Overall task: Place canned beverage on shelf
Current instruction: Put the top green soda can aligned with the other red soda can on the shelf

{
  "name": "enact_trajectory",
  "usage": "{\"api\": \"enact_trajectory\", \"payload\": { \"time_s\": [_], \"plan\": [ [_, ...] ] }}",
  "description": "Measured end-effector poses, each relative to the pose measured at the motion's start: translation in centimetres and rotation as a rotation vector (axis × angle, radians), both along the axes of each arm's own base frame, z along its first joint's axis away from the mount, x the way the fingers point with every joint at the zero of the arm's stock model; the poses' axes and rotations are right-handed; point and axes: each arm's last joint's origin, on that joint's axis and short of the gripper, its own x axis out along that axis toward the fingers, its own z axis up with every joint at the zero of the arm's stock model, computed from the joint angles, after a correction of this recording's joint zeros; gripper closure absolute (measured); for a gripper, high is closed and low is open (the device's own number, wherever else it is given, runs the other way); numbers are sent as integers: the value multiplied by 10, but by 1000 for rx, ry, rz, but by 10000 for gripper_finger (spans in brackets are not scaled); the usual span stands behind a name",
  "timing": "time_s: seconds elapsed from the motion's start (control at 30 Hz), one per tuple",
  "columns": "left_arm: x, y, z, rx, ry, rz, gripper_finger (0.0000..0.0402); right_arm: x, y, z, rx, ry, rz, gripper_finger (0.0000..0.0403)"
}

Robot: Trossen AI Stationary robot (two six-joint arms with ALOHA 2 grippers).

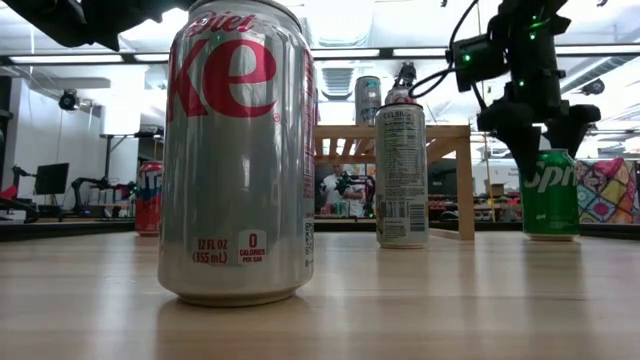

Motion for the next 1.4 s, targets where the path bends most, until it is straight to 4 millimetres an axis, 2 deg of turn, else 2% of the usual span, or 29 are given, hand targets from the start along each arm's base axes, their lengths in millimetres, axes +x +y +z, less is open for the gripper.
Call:
{"api": "enact_trajectory", "payload": {
  "time_s": [0.23,0.3,0.47,0.7,0.97,1.13,1.4],
  "plan": [
    [0,0,0,0,1,0,401,-1,0,-10,-6,-7,-16,92],
    [0,0,0,0,4,0,401,-1,1,-10,-7,-8,-20,110],
    [0,0,-1,-1,14,0,401,1,-1,-1,-13,-21,-22,112],
    [1,0,-2,-4,26,-1,401,4,1,44,-70,0,5,112],
    [1,0,-2,-6,26,-2,401,18,8,118,-193,-210,59,112],
    [1,0,-2,-6,26,-2,401,16,19,157,-212,-289,88,112],
    [1,0,-2,-6,24,11,401,12,33,189,-237,-388,132,112]
  ]
}}
